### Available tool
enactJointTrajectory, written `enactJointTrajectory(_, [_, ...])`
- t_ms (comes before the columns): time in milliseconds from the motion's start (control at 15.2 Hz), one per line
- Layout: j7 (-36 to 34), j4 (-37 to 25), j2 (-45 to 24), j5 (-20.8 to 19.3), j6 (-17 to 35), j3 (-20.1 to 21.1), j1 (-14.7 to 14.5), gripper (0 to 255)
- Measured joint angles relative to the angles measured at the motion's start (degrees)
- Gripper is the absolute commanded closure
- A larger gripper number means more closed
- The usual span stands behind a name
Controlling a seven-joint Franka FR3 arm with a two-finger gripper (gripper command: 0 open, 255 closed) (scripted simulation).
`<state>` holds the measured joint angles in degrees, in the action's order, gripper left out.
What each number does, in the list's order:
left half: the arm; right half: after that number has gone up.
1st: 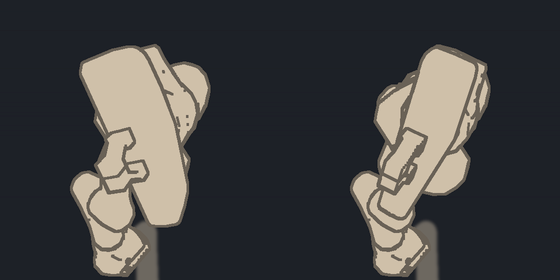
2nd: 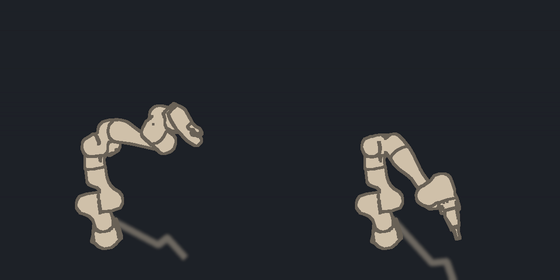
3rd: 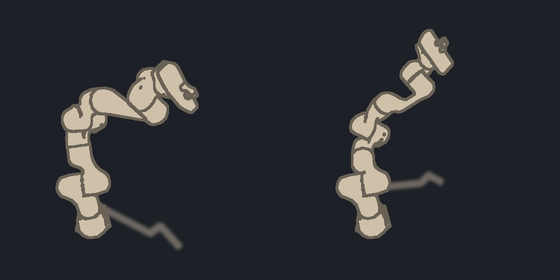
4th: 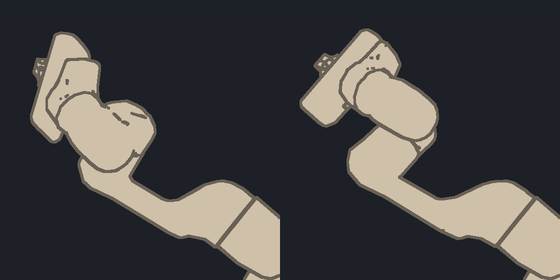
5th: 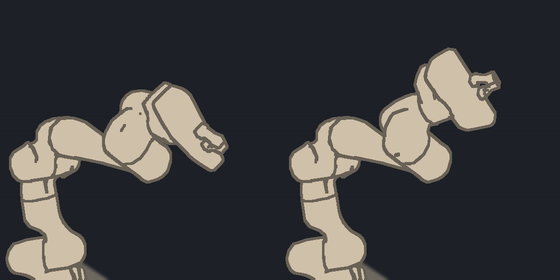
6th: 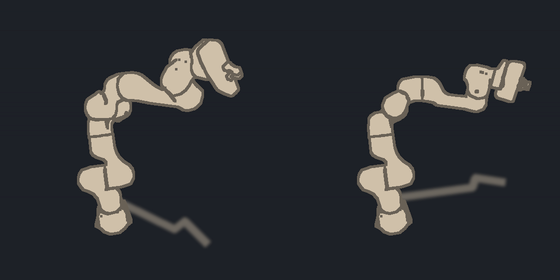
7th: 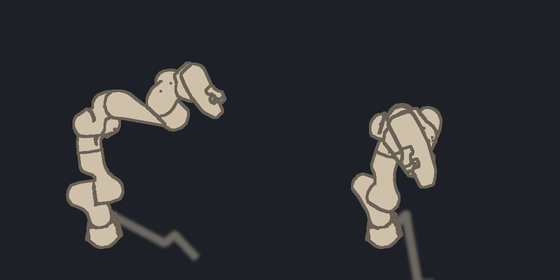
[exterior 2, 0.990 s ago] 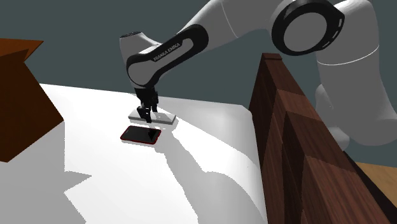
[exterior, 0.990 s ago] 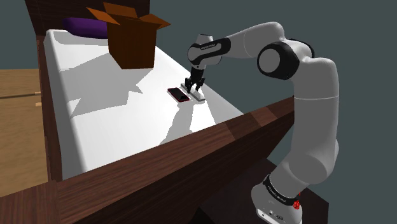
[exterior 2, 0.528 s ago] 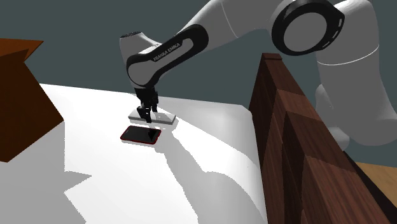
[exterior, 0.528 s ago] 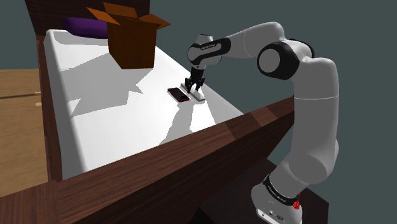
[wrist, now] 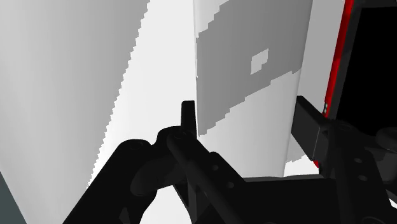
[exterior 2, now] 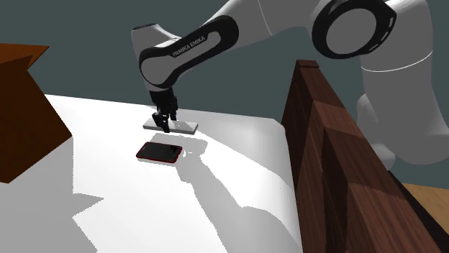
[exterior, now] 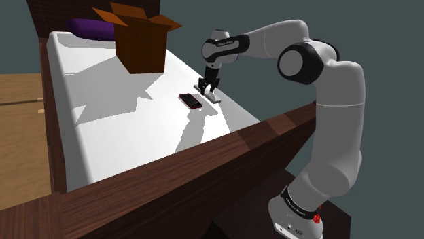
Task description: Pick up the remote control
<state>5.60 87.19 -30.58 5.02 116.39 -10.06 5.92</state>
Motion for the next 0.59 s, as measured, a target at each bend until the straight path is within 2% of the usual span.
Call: enactJointTrajectory(594, [-0.21,-3.21,2.25,-0.44,-5.42,-0.26,-0.03,255])
